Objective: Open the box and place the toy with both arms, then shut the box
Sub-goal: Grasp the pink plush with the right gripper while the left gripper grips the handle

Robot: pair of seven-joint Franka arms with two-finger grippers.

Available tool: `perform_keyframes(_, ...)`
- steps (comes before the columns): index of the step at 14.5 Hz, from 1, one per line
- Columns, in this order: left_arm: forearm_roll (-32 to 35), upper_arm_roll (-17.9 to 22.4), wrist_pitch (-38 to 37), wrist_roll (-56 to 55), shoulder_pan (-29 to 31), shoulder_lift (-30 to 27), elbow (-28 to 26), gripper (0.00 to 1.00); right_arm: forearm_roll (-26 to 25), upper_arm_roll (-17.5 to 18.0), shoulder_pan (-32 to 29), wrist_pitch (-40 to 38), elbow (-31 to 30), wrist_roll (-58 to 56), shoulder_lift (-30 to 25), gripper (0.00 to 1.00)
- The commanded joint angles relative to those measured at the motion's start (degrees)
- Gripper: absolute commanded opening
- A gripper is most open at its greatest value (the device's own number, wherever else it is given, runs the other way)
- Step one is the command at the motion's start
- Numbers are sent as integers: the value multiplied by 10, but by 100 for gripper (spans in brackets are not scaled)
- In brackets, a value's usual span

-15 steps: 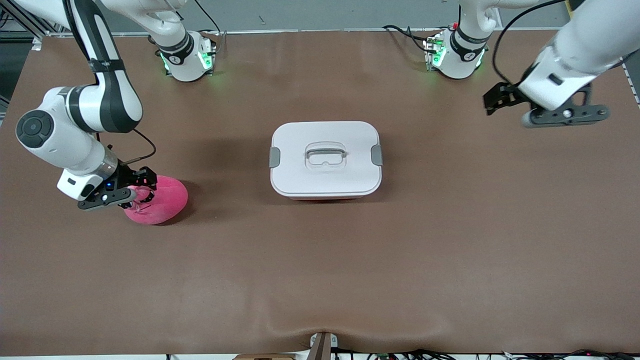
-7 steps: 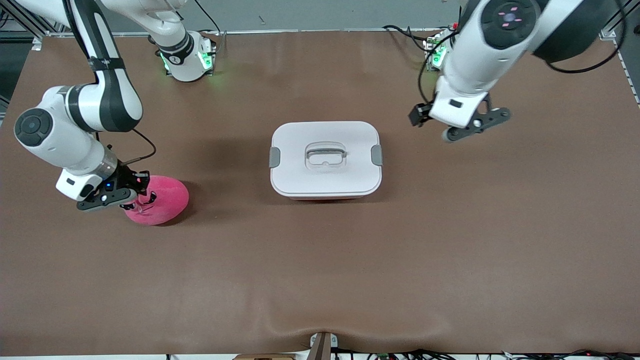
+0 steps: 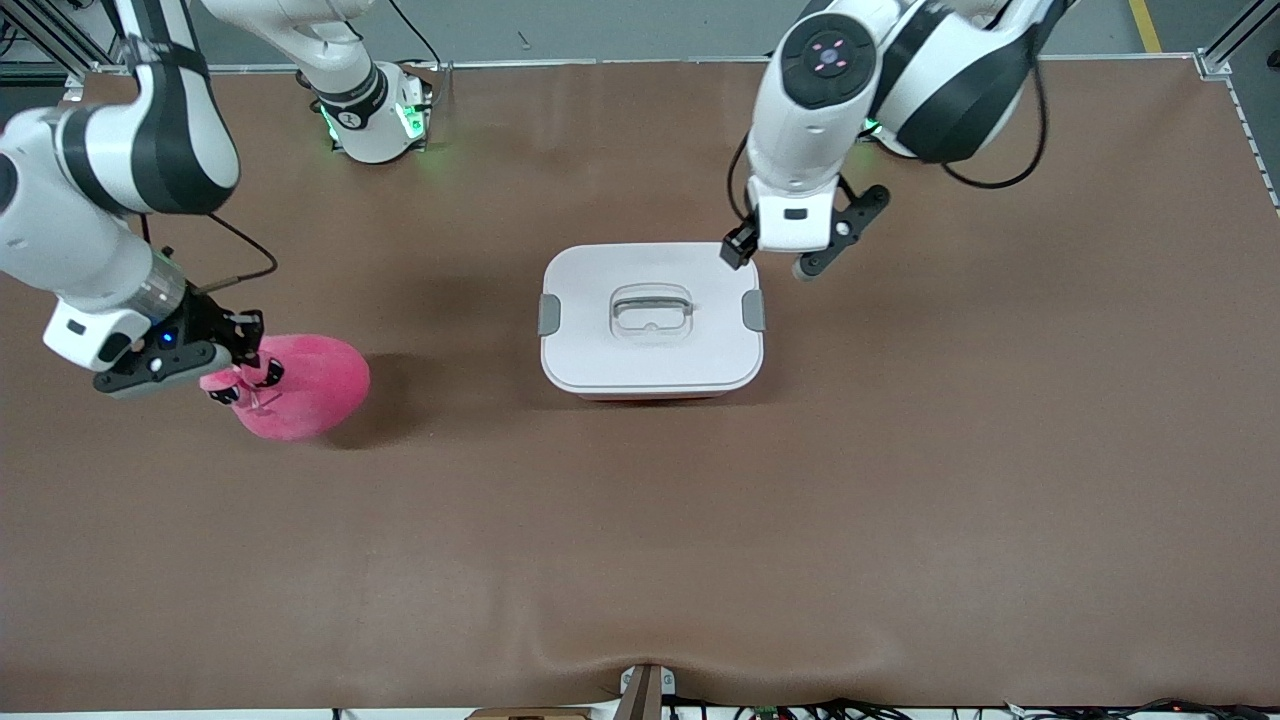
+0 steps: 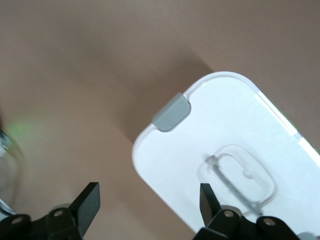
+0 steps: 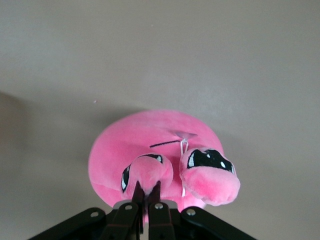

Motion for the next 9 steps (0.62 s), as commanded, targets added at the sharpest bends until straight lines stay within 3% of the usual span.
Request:
perform_keyframes(1, 38, -1, 47, -126, -36, 48, 16, 87, 4, 2, -10, -46, 29, -28, -10, 0)
perform_keyframes(6, 106, 0, 133, -343, -80, 116, 21, 87, 5, 4, -3, -130, 100, -165, -10, 0)
perform_keyframes(9, 136, 2, 143, -399, -107, 141, 30, 87, 7, 5, 10, -145, 123, -283, -11, 0)
